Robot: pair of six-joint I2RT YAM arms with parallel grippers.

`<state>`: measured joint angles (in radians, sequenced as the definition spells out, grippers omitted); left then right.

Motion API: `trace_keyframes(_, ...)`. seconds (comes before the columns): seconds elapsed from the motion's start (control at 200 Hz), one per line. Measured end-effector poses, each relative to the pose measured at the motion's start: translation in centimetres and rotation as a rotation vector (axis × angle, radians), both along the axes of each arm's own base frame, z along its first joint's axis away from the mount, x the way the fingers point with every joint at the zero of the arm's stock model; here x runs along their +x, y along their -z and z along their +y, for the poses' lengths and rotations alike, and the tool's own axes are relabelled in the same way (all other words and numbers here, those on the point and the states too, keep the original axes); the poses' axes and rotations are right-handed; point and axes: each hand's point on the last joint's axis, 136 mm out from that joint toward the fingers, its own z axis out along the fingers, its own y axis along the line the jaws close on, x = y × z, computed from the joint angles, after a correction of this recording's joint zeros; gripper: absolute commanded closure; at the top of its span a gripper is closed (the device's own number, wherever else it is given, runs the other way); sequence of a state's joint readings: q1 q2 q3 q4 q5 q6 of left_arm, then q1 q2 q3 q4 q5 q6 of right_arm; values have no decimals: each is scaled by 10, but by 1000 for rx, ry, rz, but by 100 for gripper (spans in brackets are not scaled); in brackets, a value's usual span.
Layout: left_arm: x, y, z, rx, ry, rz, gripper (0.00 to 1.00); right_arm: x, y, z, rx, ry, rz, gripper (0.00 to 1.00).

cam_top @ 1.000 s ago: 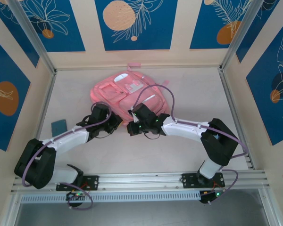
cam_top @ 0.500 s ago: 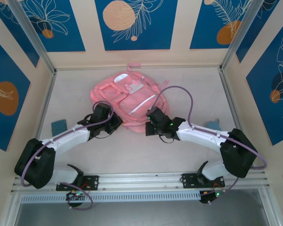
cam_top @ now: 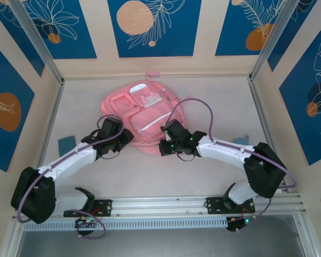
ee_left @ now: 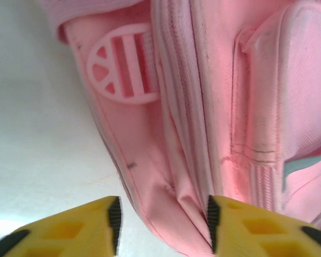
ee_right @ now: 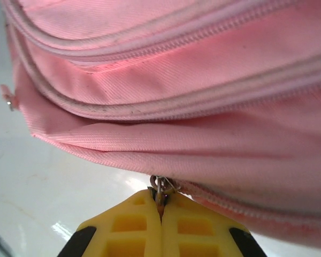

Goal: Pack the student bag

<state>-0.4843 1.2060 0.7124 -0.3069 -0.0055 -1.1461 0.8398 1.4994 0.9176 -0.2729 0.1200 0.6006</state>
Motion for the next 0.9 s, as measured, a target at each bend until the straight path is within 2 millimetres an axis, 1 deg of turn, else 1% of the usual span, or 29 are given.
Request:
trace_keyframes(0.115, -5, -9, 20, 13, -51, -19, 42, 1, -5, 30, 54, -61, 28, 100)
trace_keyframes(0.205, -12, -13, 29, 4, -77, -27, 42, 3, -9, 57, 91, -109, 48, 100)
trace_keyframes(0.335, -20, -22, 32, -28, -90, -50, 42, 6, -16, 94, 137, -169, 60, 100)
trace_keyframes(0.43, -21, -29, 30, -52, -88, -67, 41, 8, -19, 111, 160, -196, 63, 100)
trace_keyframes(0.52, -21, -31, 27, -76, -83, -65, 41, 7, -21, 118, 174, -212, 67, 100)
trace_keyframes(0.605, -19, -31, 22, -98, -76, -62, 41, 5, -21, 119, 175, -216, 71, 100)
trace_keyframes(0.795, -10, -18, 13, -119, -77, -27, 41, 3, -20, 118, 169, -219, 78, 100)
trace_keyframes(0.84, -7, -14, 12, -119, -80, -18, 42, 2, -19, 118, 167, -221, 79, 100)
trace_keyframes(0.9, -5, -8, 11, -117, -84, -4, 48, 0, -18, 119, 161, -222, 79, 100)
